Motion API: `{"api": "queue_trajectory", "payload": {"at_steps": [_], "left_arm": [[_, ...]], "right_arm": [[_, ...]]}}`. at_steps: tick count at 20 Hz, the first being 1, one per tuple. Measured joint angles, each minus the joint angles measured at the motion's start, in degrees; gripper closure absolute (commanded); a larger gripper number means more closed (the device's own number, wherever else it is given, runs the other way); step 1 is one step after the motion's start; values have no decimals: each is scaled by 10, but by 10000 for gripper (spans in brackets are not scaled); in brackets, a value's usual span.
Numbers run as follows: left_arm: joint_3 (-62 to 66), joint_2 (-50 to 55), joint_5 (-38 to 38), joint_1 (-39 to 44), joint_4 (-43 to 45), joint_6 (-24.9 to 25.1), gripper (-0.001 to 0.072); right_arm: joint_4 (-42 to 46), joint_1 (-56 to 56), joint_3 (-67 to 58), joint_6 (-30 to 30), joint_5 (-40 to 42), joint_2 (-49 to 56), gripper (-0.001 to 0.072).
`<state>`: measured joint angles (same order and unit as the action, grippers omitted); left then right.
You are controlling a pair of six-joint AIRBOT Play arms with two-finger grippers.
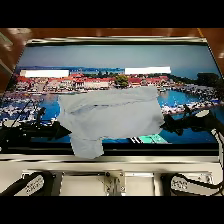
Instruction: Fold the shirts.
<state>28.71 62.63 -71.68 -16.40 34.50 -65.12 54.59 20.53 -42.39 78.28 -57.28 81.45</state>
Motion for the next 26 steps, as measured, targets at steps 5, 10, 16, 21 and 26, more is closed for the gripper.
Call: {"api": "queue_trajectory", "payload": {"at_steps": [5, 10, 16, 21, 26], "left_arm": [[125, -57, -16, 0, 15, -2, 674], [444, -162, 10, -3, 40, -18, 673], [790, -240, 100, -4, 120, -53, 672], [871, -281, 62, -4, 222, -118, 672], [884, -291, -28, -5, 266, -184, 672]], "right_arm": [[-33, -17, -62, -74, -34, -80, 658], [-45, -21, -228, -137, 11, -288, 659], [7, -21, -398, -152, 165, -517, 659], [125, -21, -475, -82, 88, -588, 659], [191, -21, -496, -33, -61, -601, 659]]}}
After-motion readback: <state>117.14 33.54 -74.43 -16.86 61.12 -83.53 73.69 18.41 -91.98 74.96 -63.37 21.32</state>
